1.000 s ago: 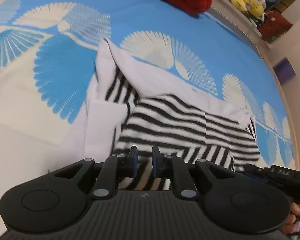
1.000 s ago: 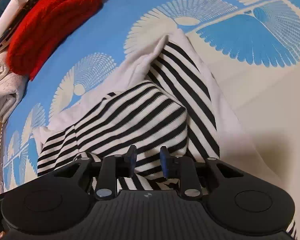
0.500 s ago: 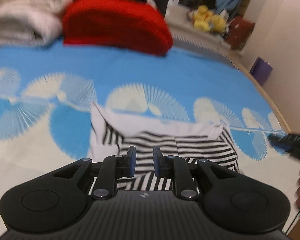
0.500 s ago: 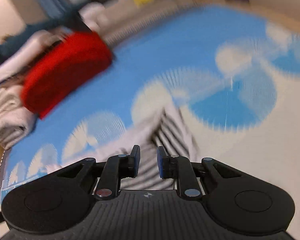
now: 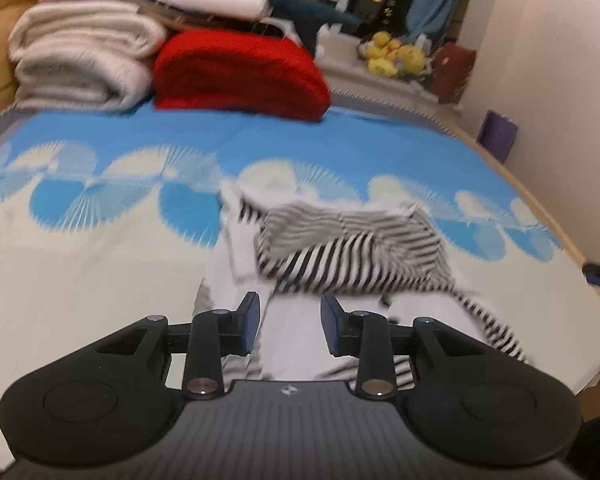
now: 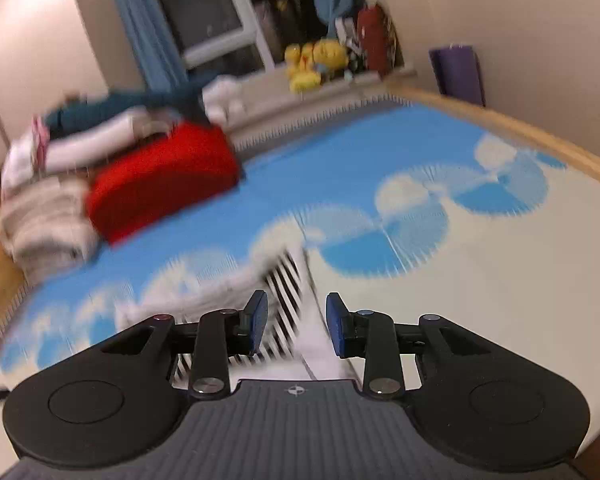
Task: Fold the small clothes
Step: 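Lower both grippers to the striped sleeve ends at the shirt edge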
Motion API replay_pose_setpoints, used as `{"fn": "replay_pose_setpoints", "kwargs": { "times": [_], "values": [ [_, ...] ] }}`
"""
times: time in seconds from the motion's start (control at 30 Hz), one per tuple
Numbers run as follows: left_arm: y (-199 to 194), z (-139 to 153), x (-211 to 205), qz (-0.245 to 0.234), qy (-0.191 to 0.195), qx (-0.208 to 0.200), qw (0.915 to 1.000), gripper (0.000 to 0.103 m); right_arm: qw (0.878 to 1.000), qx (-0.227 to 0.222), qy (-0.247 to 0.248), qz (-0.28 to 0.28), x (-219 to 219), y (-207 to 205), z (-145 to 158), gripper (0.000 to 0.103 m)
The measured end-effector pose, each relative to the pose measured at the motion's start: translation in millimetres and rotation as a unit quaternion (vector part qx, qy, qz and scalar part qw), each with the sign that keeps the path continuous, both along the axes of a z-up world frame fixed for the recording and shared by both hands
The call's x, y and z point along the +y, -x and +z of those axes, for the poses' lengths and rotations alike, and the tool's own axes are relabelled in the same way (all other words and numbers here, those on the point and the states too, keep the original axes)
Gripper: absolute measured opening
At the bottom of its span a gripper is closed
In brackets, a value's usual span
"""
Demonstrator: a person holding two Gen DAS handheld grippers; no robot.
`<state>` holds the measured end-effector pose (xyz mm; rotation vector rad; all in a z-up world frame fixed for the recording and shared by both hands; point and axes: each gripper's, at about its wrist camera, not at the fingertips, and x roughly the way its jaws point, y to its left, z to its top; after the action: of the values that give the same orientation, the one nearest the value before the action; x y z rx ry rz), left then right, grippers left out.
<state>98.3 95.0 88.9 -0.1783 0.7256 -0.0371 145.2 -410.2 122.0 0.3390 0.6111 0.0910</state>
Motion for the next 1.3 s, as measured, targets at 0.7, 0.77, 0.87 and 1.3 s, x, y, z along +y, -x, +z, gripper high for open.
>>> {"fn": "replay_pose_setpoints", "kwargs": {
  "times": [0.7, 0.77, 0.87, 1.3],
  "values": [
    [-3.6, -105.9, 28.4, 0.109, 0.112, 0.239, 0.9585, 0.070, 0.971, 0.241, 0.009, 0.007, 26.2, -1.5, -123.3, 0.047],
    [-5.6, -111.5, 27.7, 0.118, 0.098, 0.253, 0.9551, 0.070, 0.967, 0.254, 0.013, 0.009, 28.6, -1.7, -130.5, 0.049],
    [-8.0, -120.3, 29.4, 0.138, 0.081, 0.274, 0.9483, 0.070, 0.960, 0.280, 0.027, 0.007, 30.8, -2.9, -140.2, 0.049],
    [-10.4, -137.4, 33.4, 0.153, 0.085, 0.304, 0.9363, 0.069, 0.947, 0.319, 0.031, -0.014, 20.8, -3.8, -157.5, 0.053]
  ]
}}
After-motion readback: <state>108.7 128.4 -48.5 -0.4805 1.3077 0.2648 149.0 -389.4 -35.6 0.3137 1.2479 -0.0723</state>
